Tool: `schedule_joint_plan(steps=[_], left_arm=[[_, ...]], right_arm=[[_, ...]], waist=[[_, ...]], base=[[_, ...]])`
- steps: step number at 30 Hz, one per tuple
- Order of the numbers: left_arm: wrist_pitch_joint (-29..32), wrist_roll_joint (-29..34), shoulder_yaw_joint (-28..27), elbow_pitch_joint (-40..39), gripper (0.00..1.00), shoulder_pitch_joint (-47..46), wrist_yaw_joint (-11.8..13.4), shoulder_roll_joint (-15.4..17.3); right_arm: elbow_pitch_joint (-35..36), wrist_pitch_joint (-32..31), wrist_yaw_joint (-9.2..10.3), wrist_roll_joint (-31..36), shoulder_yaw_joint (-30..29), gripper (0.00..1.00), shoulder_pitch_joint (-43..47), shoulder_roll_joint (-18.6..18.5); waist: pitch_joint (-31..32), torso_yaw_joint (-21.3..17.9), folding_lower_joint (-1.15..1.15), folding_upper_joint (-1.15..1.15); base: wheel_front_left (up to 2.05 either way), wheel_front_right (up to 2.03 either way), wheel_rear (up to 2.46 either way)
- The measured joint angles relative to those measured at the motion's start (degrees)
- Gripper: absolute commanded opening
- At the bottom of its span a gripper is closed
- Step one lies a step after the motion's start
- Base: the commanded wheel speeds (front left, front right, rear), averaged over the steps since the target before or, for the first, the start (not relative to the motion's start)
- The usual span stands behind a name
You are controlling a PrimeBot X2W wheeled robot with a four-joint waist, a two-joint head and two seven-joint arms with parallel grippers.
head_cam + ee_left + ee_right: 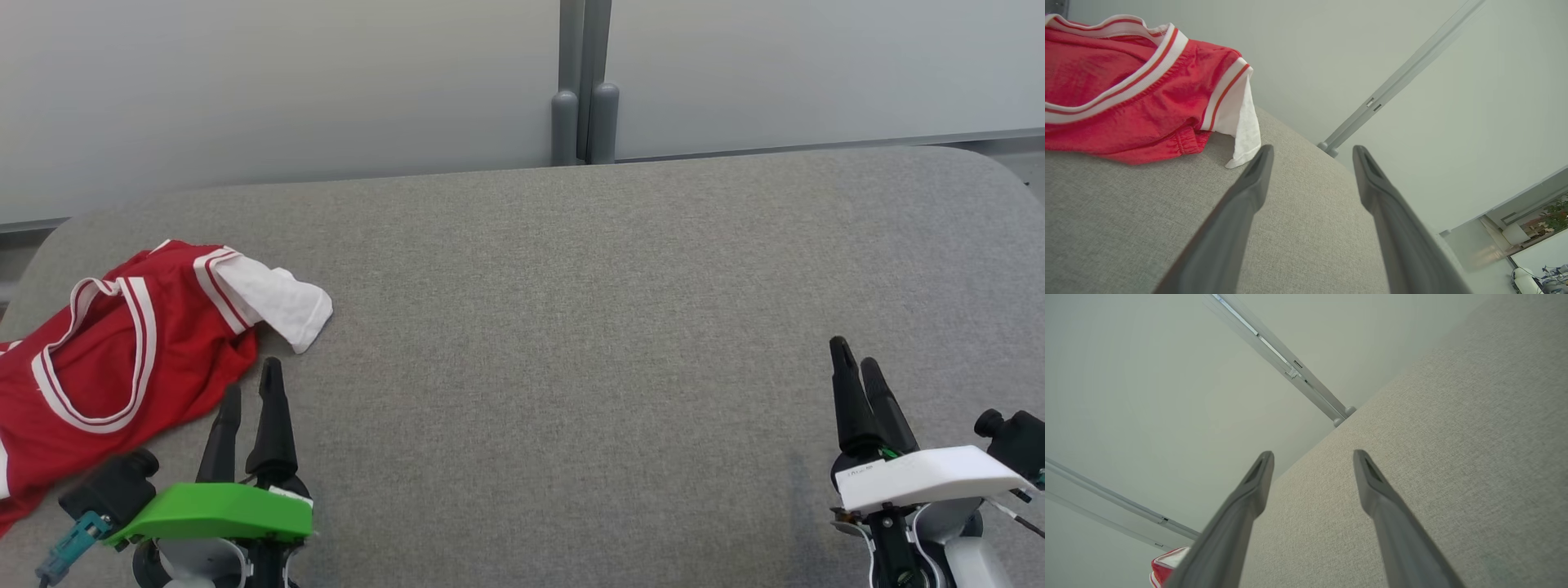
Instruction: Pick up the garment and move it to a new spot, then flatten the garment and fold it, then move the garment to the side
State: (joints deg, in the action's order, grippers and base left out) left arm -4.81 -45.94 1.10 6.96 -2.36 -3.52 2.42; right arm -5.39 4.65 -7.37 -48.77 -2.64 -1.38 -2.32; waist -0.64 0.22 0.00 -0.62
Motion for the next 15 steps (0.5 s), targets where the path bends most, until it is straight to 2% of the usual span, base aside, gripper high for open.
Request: schedule_joint_plan(steps=[15], left_arm=[[-2.42, 12.63, 1.41, -0.53, 1.0, 1.74, 1.58, 0.33]], right_arm=[[0.91, 2.53, -0.01, 12.62, 1.89, 1.0, 0.57, -0.08]], waist=[[-0.16, 0.08, 0.0, 0.0]], base=[[0.0, 0.0, 0.0]])
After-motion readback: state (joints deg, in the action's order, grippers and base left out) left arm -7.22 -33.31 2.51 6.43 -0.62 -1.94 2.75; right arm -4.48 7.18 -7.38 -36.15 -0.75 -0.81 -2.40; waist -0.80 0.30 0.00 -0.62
